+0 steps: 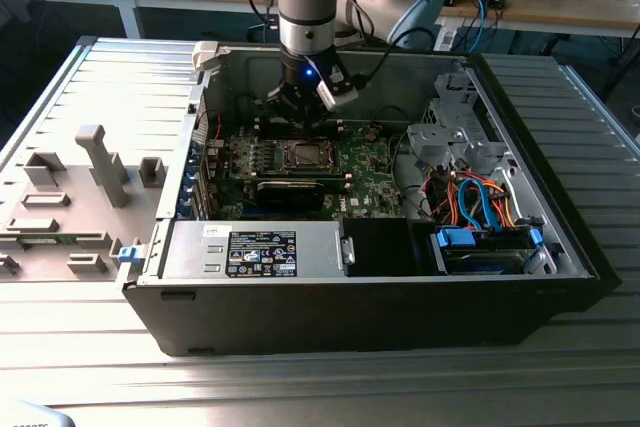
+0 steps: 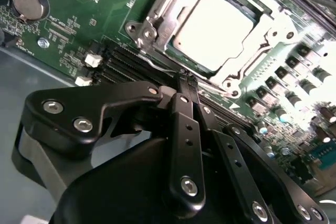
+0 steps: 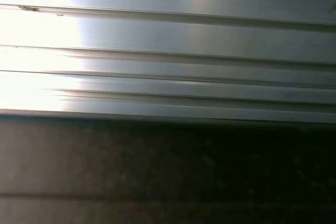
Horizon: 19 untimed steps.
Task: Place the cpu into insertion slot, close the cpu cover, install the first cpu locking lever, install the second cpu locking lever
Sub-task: 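Install the first cpu locking lever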
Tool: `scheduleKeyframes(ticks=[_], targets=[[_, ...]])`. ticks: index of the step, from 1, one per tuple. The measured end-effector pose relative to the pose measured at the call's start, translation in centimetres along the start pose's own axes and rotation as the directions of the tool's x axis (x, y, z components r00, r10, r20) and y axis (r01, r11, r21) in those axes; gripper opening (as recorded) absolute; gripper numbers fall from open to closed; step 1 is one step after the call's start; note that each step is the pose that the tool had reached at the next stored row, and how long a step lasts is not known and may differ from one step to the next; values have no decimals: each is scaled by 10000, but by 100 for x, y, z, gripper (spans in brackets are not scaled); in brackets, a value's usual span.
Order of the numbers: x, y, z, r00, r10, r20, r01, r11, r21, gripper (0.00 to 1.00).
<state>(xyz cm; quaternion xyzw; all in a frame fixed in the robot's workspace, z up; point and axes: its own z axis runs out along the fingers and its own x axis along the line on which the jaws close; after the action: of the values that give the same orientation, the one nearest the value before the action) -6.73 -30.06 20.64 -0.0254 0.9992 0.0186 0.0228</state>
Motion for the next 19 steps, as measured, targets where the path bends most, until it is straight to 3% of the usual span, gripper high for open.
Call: scheduleKeyframes(ticks=[13, 19], targets=[[-164, -15, 48, 10000, 1, 0, -1, 10000, -5, 11], [-174, -14, 36, 10000, 0, 8, 0, 10000, -4, 11]])
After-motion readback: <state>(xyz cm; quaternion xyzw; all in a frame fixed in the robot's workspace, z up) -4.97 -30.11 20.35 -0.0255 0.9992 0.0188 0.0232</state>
